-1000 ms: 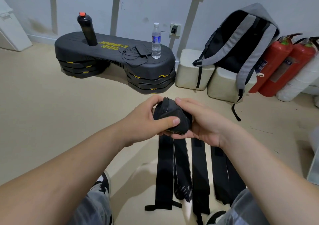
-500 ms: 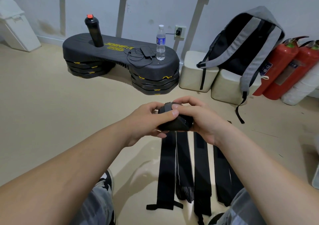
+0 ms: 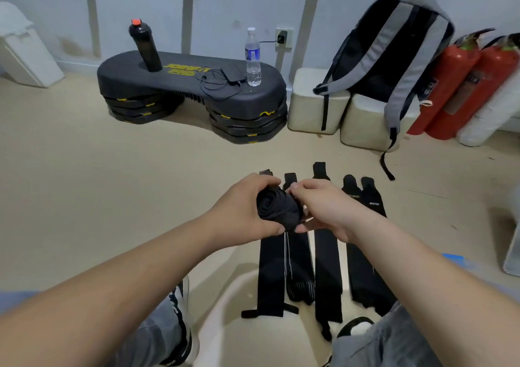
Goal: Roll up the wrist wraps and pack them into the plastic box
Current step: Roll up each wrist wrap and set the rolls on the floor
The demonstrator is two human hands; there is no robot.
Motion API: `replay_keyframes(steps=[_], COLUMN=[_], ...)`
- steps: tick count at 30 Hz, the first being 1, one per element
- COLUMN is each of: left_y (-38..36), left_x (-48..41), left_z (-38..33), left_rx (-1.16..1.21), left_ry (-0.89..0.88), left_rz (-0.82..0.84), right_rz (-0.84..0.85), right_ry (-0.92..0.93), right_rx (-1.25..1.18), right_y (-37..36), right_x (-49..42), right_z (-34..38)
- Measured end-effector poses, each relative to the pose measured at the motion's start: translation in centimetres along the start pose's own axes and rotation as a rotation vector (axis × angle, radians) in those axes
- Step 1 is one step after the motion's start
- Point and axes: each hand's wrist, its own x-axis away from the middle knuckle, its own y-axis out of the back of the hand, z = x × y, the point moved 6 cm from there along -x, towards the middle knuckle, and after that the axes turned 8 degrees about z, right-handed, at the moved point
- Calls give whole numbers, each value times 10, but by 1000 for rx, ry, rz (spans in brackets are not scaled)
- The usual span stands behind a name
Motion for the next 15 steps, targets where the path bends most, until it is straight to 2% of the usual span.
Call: replay_keyframes(steps=[8, 12, 15], left_y=[-22, -26, -36], left_x=[-25, -29, -31], left_z=[36, 105, 160], left_rx=[22, 55, 64], left_ry=[118, 300, 394], left_rz=[-24, -34, -43], right_rz=[-142, -94, -75], right_ry=[-124, -276, -355], right_rx=[-184, -342, -311], right_y=[-20, -49, -65], right_x=[-51, -98, -133], right_z=[-44, -79, -107])
